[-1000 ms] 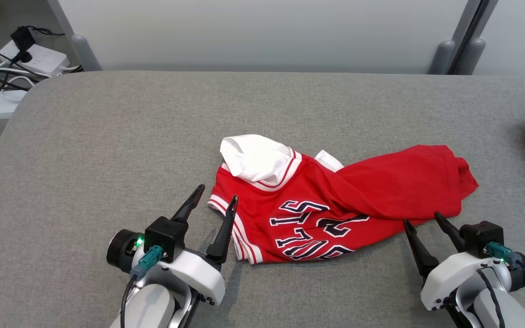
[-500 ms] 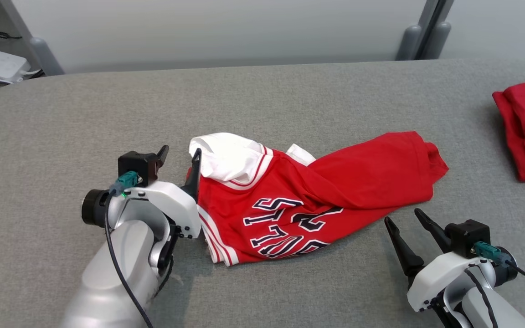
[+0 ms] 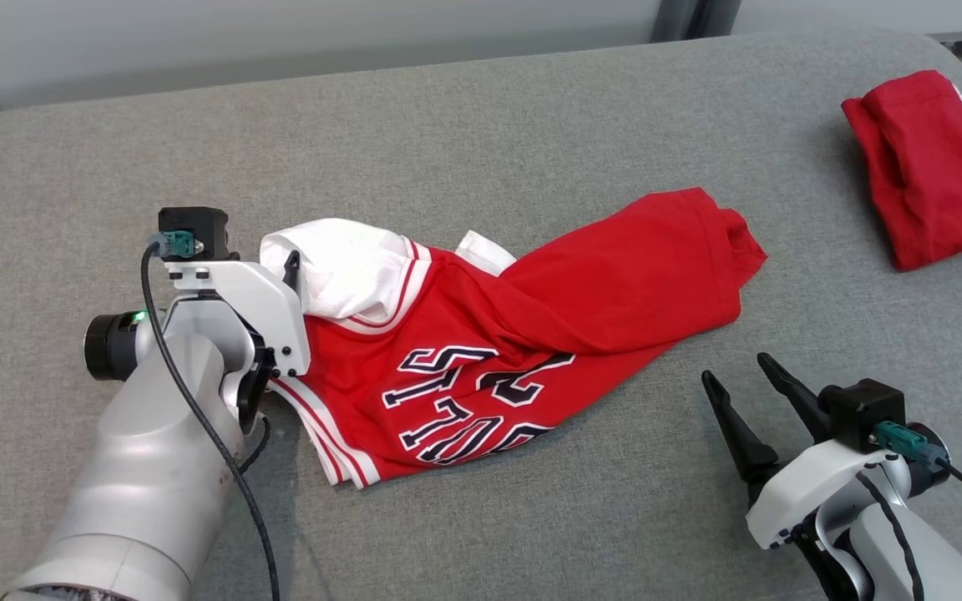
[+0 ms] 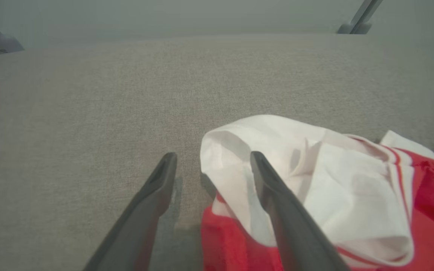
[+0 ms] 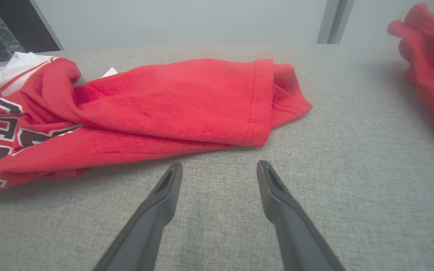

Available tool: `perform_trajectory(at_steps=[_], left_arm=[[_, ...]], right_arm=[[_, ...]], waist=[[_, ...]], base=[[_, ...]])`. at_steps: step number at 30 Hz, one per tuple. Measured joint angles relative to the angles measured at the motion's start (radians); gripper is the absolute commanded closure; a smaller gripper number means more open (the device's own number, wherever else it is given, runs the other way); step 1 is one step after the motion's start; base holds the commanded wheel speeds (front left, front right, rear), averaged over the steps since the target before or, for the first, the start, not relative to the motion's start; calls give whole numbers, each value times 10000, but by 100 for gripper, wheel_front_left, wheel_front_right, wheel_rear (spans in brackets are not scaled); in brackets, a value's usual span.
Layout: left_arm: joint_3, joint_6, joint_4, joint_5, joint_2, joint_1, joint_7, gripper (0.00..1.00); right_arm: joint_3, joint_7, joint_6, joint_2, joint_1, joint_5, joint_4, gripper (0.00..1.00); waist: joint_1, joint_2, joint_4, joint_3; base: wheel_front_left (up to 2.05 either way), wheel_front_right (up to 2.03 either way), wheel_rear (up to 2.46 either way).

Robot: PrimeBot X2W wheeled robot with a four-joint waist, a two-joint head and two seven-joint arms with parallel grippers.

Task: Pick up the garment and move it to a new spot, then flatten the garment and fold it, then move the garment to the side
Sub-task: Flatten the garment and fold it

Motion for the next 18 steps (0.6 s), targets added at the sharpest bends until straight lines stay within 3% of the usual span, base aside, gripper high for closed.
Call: perform_trajectory(at_steps=[10,11,13,14,18], left_arm=[[79,-23,736,-192,52,-309,552,0],[79,-23,736,-192,52,-309,552,13],[33,-81,771,-192,54,-362,518,86],[-6,-94,779,-192,56,-408,460,100],[-161,-178,796,-184,90,-457,117,100]], right_arm=[[2,2,0,-29,-170,2,-90,0],[2,2,0,-29,-170,2,-90,0],[-15,2,0,-29,-170,2,-94,0],[-31,2,0,-29,-170,2,-96,0],[-63,0,0,-29,-170,0,-96,0]], waist=[[0,0,-271,369],[0,0,-271,369],[0,0,-272,385],[0,0,-266,383],[0,0,-218,332]], base=[[0,0,0],[0,0,0],[0,0,0],[0,0,0],[0,0,0]])
